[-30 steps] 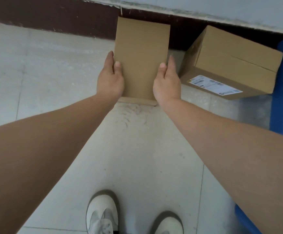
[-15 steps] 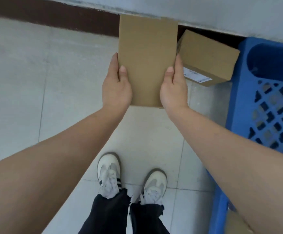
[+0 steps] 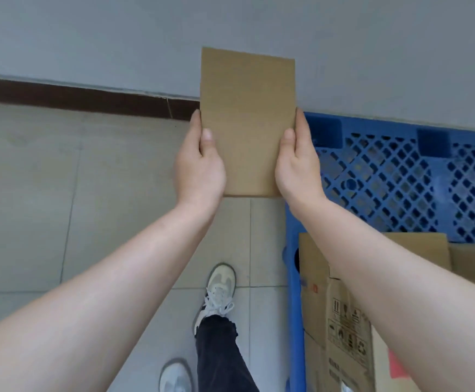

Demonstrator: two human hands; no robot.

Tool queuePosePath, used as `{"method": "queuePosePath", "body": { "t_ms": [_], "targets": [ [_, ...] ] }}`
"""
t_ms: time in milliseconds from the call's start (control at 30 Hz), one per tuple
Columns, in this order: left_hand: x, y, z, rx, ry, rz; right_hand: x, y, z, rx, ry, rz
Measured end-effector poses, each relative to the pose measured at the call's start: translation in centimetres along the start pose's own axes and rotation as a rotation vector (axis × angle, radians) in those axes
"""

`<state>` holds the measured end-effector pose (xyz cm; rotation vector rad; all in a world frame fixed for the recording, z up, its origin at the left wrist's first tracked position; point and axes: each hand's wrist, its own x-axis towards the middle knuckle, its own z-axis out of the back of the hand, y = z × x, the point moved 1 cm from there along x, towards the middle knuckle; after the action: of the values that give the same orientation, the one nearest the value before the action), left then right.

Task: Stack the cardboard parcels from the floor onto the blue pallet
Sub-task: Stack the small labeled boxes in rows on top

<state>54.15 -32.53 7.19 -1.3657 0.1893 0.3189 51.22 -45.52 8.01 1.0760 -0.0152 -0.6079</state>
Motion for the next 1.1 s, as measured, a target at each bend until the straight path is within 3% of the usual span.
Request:
{"method": "queuePosePath", "body": {
  "t_ms": [433,767,1100],
  "targets": [
    [-19.0,-4.4,-0.8,-0.076,0.202,0.037,-16.3,-1.2,13.6,-0.034,-0.141,-0.019],
    [-31.0,-0.5,-5.1,-0.085,0.277,0.159,-24.5,-8.9,21.6,-0.119,-0.144,-0.075],
    [-37.8,4.6,-7.5,-0.044,0.266,0.252,-28.2,-15.1,24.5,-0.317,-0.088,-0.178]
  ]
}}
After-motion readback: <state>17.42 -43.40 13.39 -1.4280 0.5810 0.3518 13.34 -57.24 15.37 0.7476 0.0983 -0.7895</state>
